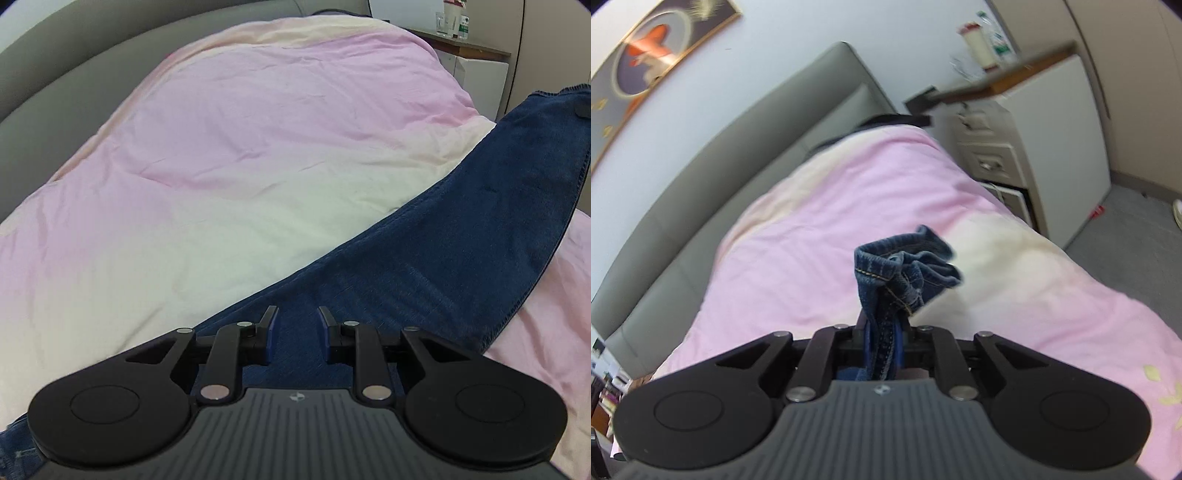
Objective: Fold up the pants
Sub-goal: 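Lift the hem corner with the right tool toward the Lee patch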
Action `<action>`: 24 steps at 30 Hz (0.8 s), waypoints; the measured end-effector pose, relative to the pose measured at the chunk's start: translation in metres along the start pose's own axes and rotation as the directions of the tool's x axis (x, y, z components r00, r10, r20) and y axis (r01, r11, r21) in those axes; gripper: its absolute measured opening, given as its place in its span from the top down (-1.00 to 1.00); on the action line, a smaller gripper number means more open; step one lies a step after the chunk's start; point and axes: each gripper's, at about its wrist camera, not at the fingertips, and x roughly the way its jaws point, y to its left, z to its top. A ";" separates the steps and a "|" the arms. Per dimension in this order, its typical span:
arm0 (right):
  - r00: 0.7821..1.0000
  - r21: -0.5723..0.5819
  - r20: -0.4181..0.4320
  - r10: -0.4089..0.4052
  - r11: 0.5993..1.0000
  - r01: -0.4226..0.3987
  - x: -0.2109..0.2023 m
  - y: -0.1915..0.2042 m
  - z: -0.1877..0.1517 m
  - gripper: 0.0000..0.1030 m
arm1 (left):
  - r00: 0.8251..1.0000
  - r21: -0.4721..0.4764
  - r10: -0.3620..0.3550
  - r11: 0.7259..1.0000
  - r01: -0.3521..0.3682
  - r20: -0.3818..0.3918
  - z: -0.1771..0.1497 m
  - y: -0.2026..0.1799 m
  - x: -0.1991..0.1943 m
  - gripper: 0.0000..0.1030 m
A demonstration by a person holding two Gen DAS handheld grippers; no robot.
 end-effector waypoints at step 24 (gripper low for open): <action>0.894 -0.406 -0.350 0.281 0.814 -0.415 -0.016 0.529 -0.214 0.85 | 0.993 -0.759 0.115 0.644 -0.096 -0.028 -0.334 0.335 -0.173 -0.01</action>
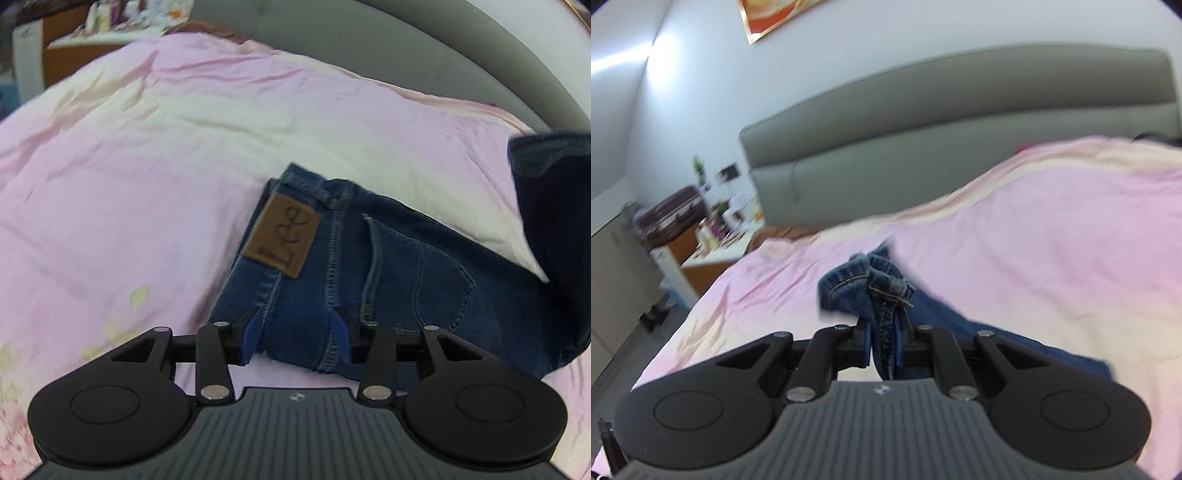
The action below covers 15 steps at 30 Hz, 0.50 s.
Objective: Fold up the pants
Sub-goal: 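Lift the hem corner with the right tool toward the Lee patch, then lay the leg hems onto the waistband with the right tool and release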
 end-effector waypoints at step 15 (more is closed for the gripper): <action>0.856 -0.221 -0.516 0.021 0.963 -0.157 0.120 0.084 -0.177 0.84 | 0.963 -0.524 -0.247 0.810 0.264 0.104 -0.034 0.087 0.046 0.49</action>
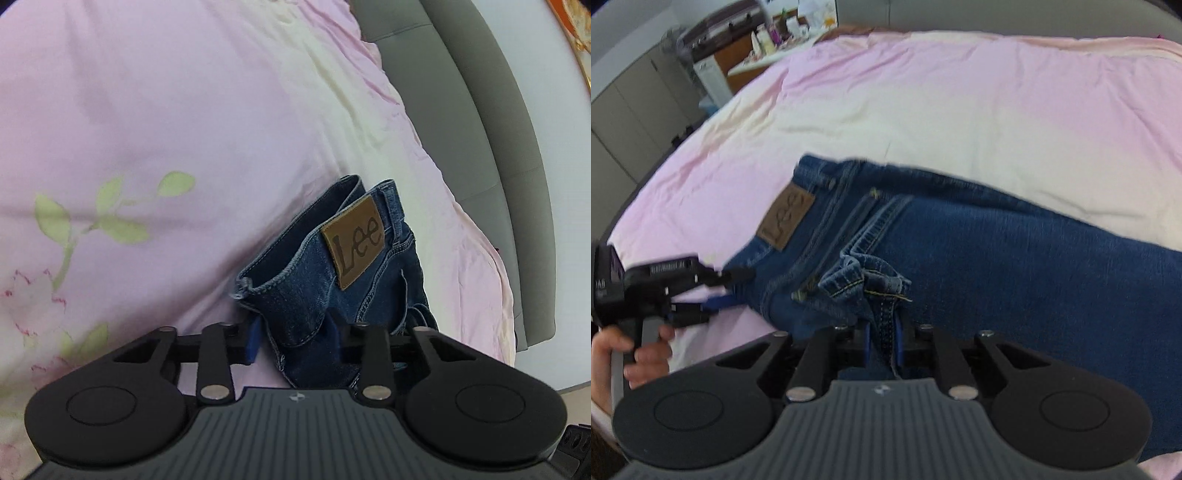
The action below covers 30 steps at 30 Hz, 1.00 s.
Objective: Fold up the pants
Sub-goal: 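Lay the leg hems onto the waistband with the right tool and release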
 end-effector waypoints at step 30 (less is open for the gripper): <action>0.995 -0.314 -0.097 0.038 0.947 -0.067 0.053 0.115 -0.050 0.85 | 0.999 0.257 -0.001 0.966 0.013 -0.046 -0.026 -0.038 -0.066 -0.23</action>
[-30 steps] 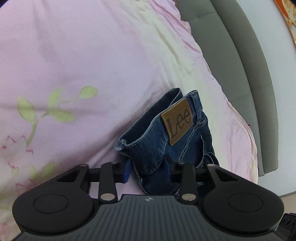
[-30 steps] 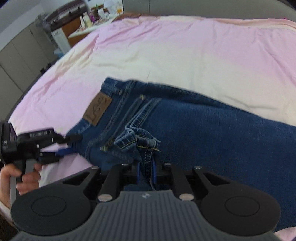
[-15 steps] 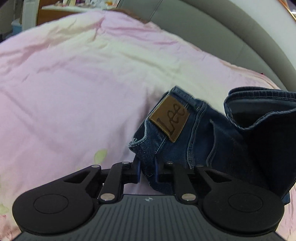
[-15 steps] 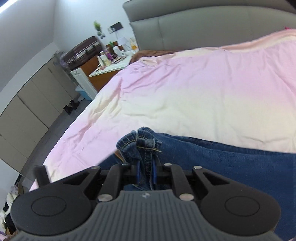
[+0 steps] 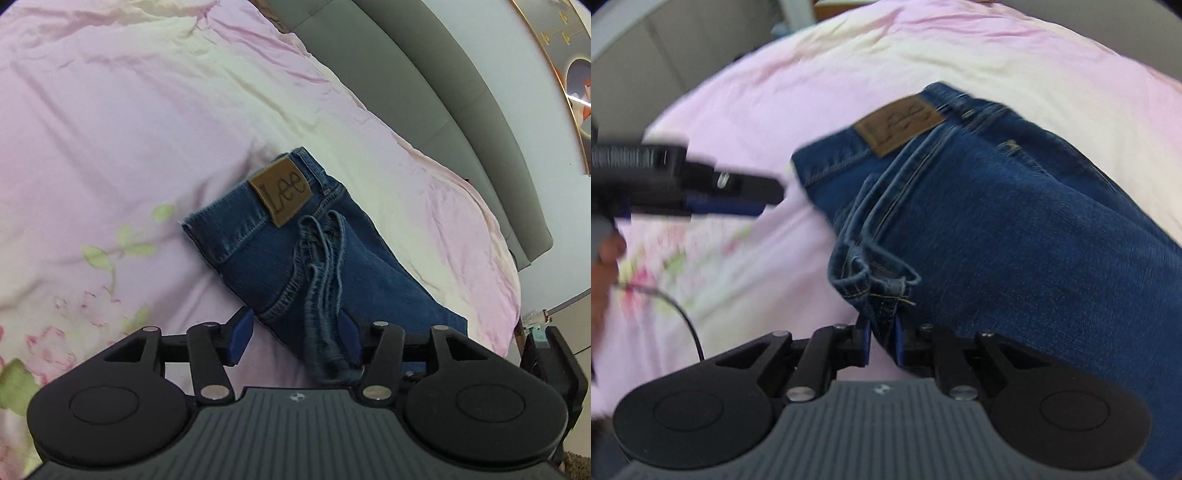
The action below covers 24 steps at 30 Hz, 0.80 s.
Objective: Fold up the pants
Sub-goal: 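Lay the leg hems onto the waistband with the right tool and release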
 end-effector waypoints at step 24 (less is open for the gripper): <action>0.975 0.037 0.058 -0.215 0.976 0.213 -0.036 -0.071 -0.006 0.65 | 0.996 0.253 0.028 0.966 -0.047 0.079 -0.004 -0.035 0.059 -0.34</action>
